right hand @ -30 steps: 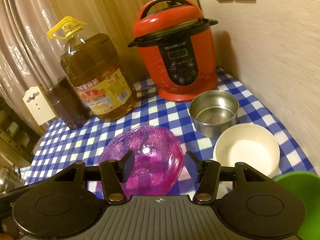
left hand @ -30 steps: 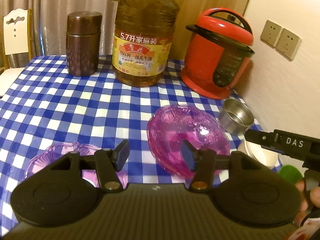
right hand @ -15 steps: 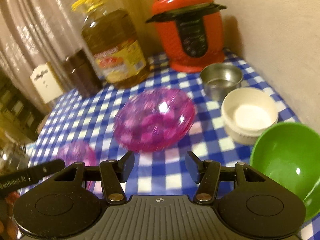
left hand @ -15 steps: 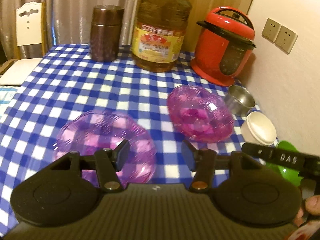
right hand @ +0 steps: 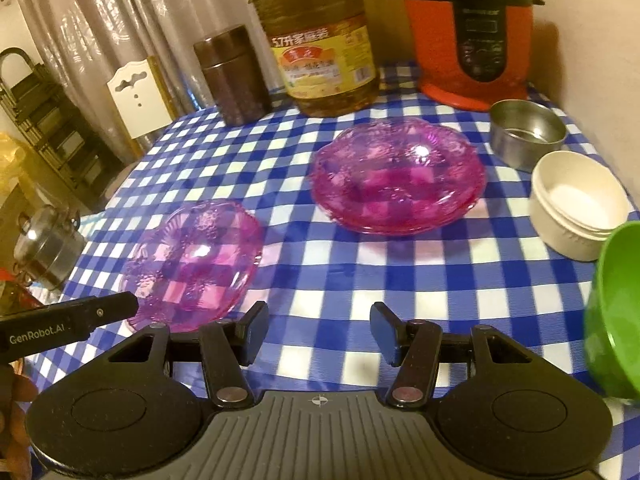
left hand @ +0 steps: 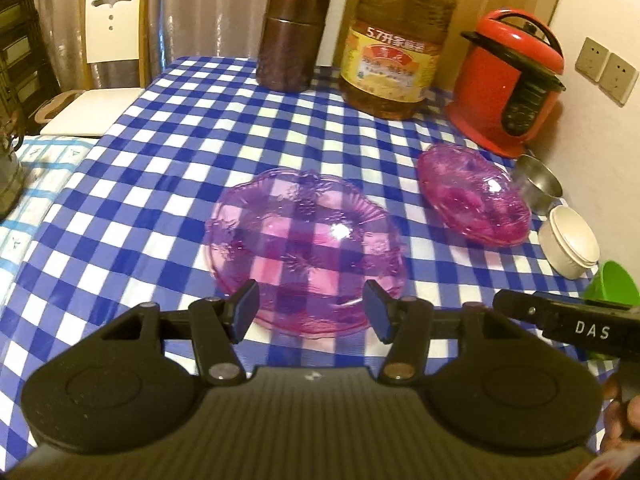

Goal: Organize plates and bowls

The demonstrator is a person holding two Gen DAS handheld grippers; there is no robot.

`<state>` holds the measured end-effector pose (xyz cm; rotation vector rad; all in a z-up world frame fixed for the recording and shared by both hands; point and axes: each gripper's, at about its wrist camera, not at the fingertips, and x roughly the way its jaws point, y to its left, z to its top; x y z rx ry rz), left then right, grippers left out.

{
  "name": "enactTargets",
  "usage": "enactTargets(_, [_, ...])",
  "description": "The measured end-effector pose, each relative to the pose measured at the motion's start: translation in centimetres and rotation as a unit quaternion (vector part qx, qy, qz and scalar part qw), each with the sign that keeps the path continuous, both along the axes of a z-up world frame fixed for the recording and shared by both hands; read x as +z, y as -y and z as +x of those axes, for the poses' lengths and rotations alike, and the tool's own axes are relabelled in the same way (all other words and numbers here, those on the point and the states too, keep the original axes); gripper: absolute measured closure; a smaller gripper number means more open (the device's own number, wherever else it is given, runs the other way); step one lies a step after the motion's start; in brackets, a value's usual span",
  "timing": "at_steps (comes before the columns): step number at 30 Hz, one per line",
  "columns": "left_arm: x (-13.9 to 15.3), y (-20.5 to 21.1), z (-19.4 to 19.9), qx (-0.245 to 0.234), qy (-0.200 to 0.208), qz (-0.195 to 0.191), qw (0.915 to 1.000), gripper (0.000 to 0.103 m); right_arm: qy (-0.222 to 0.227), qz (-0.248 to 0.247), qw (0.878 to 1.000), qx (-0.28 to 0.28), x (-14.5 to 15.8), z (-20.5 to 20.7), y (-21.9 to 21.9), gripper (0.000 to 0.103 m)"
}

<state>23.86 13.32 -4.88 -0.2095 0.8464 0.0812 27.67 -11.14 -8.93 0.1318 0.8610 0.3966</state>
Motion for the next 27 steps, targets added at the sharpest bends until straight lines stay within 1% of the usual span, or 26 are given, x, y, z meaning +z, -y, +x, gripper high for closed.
enactTargets(5, [-0.1, -1.0, -0.2, -0.004, -0.006, 0.013, 0.9999, 0.05, -0.013, 0.012, 1.0, 0.008, -0.1, 0.4, -1.0, 0.047])
enactTargets(8, [0.2, -1.7, -0.2, -0.008, -0.007, 0.035, 0.9993, 0.05, -0.016, 0.021, 1.0, 0.014, 0.1, 0.6, -1.8, 0.047])
enactTargets(13, [-0.2, -3.4, 0.8, -0.011, -0.02, 0.049, 0.9986, 0.05, -0.016, 0.025, 0.999, 0.029, 0.0, 1.2, -3.5, 0.047])
enactTargets(14, [-0.3, -3.8, 1.1, -0.007, -0.021, 0.044, 0.9988, 0.05, -0.014, 0.025, 0.999, 0.031, 0.0, 1.4, -3.9, 0.047])
enactTargets(18, [-1.4, -5.6, 2.6, 0.008, -0.034, 0.006, 0.9994, 0.052, 0.001, 0.024, 0.999, 0.045, -0.1, 2.3, -5.0, 0.047])
enactTargets(21, [-2.5, -6.4, 3.6, 0.02, -0.044, -0.009, 0.9988, 0.056, 0.003, 0.039, 0.998, 0.047, -0.3, 3.1, -5.2, 0.047])
enactTargets(23, [-3.2, -6.8, 4.1, 0.023, -0.047, -0.015, 0.9985, 0.057, 0.004, 0.035, 0.998, 0.051, -0.6, 3.7, -5.6, 0.047])
enactTargets(24, [-3.6, -6.9, 4.3, 0.026, -0.049, -0.017, 0.9983, 0.06, 0.004, 0.031, 0.998, 0.051, -0.8, 3.9, -5.7, 0.047])
enactTargets(27, [-4.3, -7.4, 4.8, 0.028, -0.048, -0.021, 0.9982, 0.061, -0.002, 0.024, 0.998, 0.05, -1.7, 4.7, -6.0, 0.047])
